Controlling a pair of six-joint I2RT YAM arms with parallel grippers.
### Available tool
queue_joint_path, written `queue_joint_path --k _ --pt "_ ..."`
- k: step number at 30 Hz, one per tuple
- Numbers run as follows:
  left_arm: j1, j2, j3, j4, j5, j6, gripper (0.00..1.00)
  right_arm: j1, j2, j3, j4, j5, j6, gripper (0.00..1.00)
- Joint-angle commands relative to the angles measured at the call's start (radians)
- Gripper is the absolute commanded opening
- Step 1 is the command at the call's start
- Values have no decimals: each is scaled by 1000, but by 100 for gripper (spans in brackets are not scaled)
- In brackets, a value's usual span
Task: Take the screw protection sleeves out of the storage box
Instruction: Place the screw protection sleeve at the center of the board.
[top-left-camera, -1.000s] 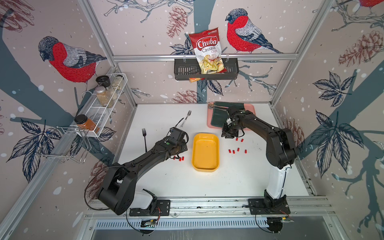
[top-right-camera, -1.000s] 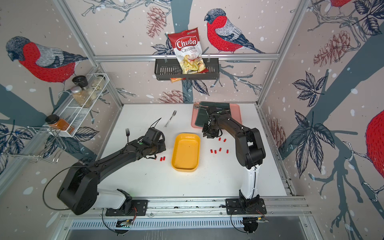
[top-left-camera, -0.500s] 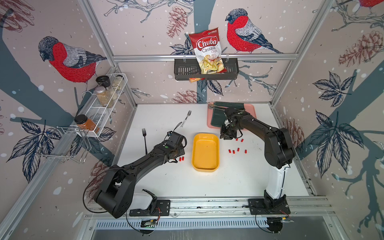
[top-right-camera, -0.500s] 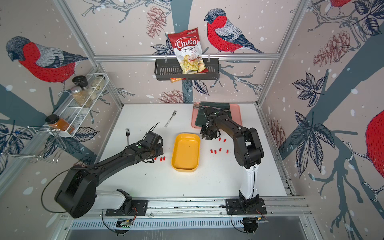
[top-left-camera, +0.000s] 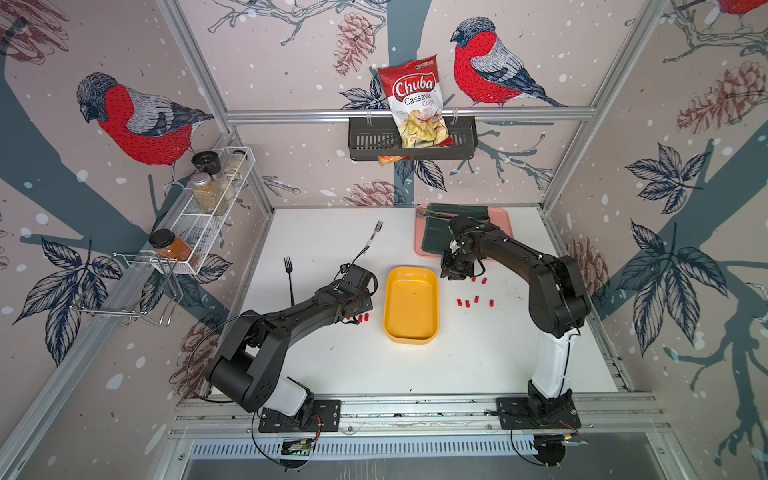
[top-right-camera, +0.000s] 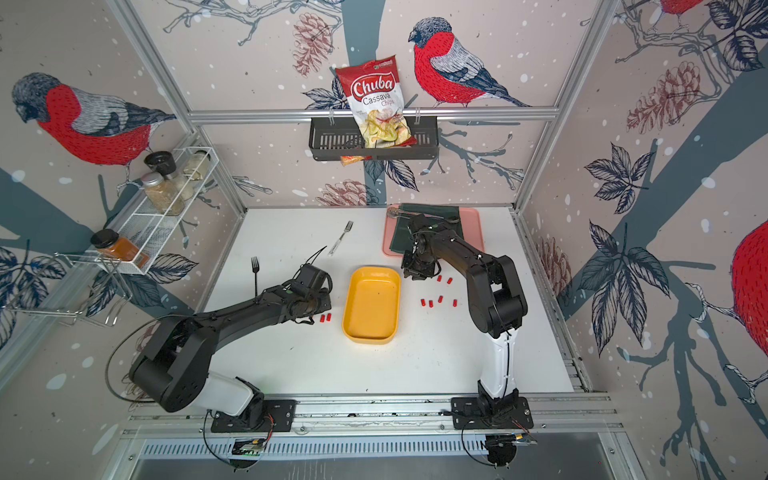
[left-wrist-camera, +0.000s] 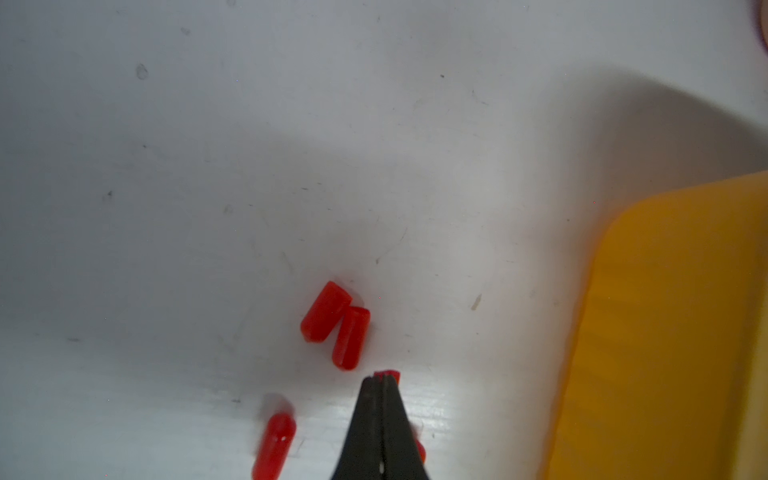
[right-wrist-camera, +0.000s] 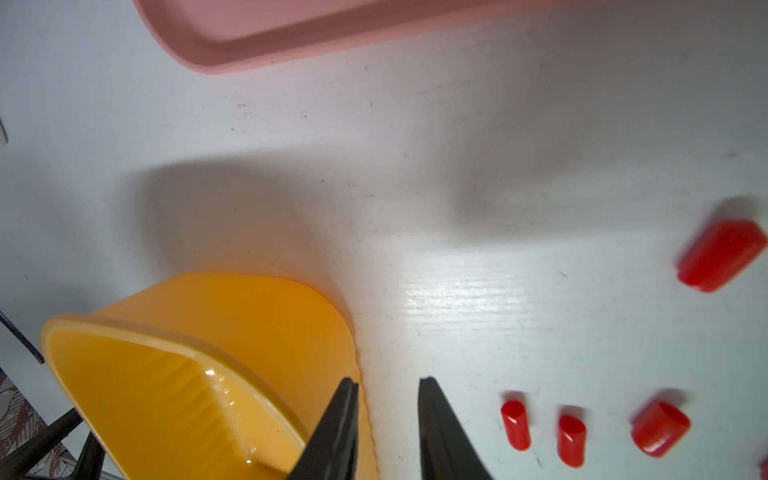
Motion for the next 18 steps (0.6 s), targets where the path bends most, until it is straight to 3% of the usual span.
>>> queue_joint_path --k 1,18 --pt "1 9 3 39 0 12 0 3 -2 -3 -22 12 -13 30" --pt "-1 -1 -5 70 18 18 19 3 -20 -30 -22 16 -21 31"
